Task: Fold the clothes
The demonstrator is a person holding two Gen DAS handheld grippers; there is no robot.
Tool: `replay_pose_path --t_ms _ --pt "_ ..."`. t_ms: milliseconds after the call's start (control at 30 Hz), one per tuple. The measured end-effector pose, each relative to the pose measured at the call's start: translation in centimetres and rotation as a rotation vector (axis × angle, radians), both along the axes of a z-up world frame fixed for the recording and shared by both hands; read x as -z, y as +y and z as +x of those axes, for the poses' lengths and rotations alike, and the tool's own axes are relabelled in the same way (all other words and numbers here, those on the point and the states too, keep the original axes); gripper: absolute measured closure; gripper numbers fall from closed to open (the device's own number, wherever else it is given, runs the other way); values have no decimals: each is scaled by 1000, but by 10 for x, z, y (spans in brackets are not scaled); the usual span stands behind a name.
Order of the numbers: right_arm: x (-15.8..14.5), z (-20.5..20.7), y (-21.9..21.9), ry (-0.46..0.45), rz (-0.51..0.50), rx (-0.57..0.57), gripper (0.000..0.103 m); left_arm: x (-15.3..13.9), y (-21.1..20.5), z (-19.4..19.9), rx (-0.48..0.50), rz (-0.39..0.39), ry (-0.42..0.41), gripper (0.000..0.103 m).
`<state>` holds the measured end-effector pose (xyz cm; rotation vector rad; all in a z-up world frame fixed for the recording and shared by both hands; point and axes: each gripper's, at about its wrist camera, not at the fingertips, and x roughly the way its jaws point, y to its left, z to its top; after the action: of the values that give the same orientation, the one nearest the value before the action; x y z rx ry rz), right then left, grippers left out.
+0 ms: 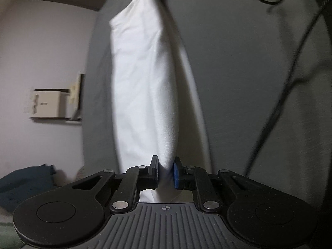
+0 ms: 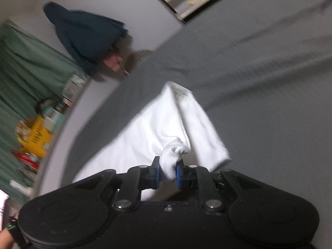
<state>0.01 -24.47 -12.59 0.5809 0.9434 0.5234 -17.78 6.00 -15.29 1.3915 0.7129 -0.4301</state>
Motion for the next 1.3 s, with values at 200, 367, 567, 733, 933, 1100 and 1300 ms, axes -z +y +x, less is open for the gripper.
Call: replay_pose_path --t_ms 200,367,567,733,933,1100,1300 --pt "4 9 11 -21 -101 -18 89 16 0 3 -25 -38 78 90" --pt "-1 3 16 -68 -147 -8 89 17 7 5 -41 -50 60 89" --pt "-5 -1 8 -67 -179 25 77 3 13 16 -140 -151 52 84" --pt "-20 -17 -5 -136 -216 90 76 -46 35 21 -295 -427 -31 44" --pt "-38 -14 4 -265 -87 72 76 -81 39 46 -531 -820 -259 0" --pt "-27 5 62 -317 -139 -35 67 -54 27 86 -772 -1034 -260 0" --pt "-12 12 100 -466 -279 -159 54 -3 18 95 -896 -1188 -240 0"
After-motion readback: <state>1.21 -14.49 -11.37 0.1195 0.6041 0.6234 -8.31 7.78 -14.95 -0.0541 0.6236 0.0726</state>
